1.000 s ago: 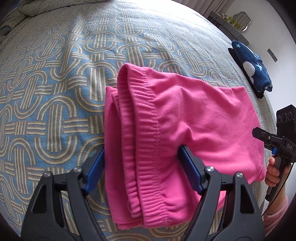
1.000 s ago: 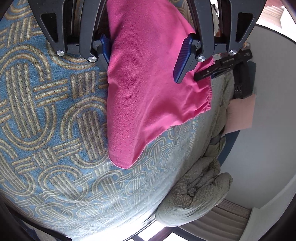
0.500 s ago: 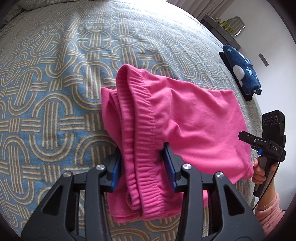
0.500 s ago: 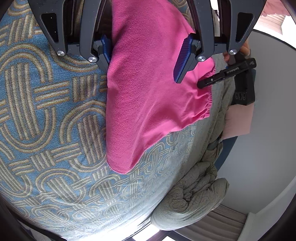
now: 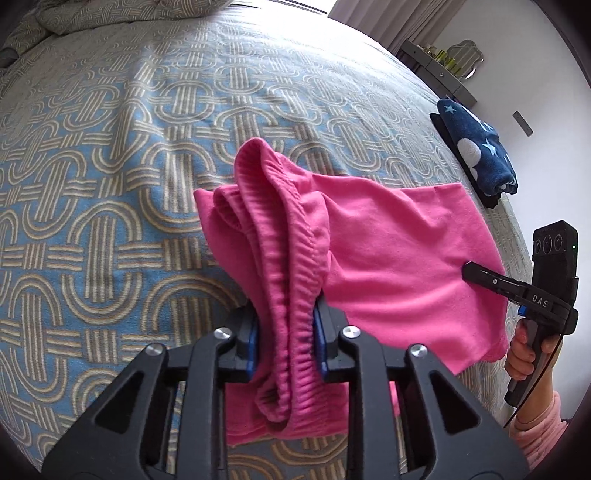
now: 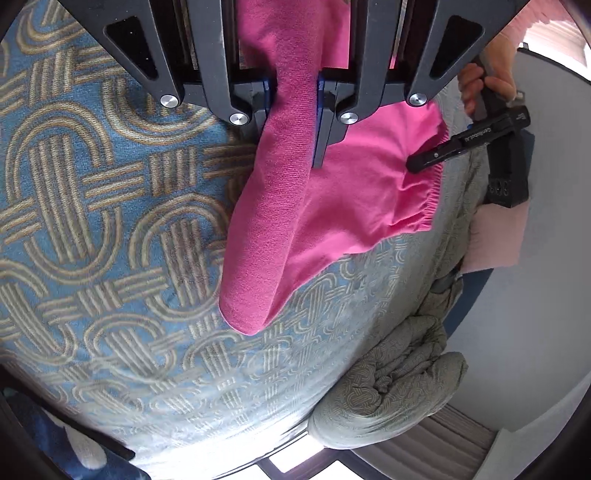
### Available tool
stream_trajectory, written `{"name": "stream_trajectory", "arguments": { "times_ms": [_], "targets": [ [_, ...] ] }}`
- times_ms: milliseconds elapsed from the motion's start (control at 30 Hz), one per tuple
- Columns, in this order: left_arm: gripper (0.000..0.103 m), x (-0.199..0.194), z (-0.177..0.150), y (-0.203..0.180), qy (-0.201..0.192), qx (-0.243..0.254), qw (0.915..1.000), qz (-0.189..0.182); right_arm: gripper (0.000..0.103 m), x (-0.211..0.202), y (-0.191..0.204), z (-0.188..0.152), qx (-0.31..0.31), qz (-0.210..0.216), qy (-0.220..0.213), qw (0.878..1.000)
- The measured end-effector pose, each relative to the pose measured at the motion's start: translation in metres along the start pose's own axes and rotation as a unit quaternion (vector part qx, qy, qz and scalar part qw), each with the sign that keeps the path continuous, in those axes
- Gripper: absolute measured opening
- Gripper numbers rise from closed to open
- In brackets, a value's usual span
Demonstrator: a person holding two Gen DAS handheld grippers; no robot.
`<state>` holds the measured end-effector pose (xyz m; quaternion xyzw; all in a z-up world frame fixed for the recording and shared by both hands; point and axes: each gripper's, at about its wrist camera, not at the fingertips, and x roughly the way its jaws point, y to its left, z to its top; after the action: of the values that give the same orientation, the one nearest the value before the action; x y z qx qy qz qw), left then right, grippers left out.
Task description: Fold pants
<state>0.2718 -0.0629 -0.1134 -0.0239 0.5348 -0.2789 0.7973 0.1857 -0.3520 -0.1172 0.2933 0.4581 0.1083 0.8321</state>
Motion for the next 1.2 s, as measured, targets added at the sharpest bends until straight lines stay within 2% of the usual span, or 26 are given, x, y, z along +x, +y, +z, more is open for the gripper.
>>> {"name": "stream_trajectory", "arguments": {
  "times_ms": [100, 300, 467, 600, 767, 900, 1067, 1200],
  "targets": [
    [0.023, -0.013, -0.002, -0.008, -0.015, 0.019, 0.9997, 0.011, 0.012, -0.012, 0.023, 0.001, -0.037, -0.009, -0.017, 0.999],
    [0.023, -0.036, -0.001, -0.020, -0.032, 0.025, 0.9992, -0.001, 0.012, -0.035, 0.050, 0.000, -0.067, -0.006, -0.040, 0.997],
    [0.023, -0.049, -0.001, -0.046, -0.042, 0.040, 0.9983, -0.004, 0.012, -0.059, 0.051, -0.008, -0.067, -0.010, -0.057, 0.996],
    [0.023, -0.054, 0.000, -0.082, -0.044, 0.065, 0.9968, -0.016, 0.012, -0.091, 0.032, -0.015, -0.054, -0.017, -0.074, 0.996],
    [0.023, -0.038, 0.008, -0.151, -0.033, 0.105, 0.9925, -0.053, 0.012, -0.154, -0.008, -0.029, -0.025, -0.046, -0.115, 0.992],
    [0.023, -0.012, 0.019, -0.226, -0.018, 0.151, 0.9838, -0.095, 0.012, -0.213, -0.052, -0.043, 0.006, -0.089, -0.153, 0.984],
    [0.023, 0.026, 0.032, -0.324, 0.009, 0.196, 0.9686, -0.152, 0.012, -0.291, -0.112, -0.058, 0.047, -0.150, -0.208, 0.965],
    [0.023, 0.054, 0.040, -0.403, 0.017, 0.244, 0.9552, -0.167, 0.012, -0.344, -0.163, -0.068, 0.092, -0.186, -0.245, 0.947]
  ]
}}
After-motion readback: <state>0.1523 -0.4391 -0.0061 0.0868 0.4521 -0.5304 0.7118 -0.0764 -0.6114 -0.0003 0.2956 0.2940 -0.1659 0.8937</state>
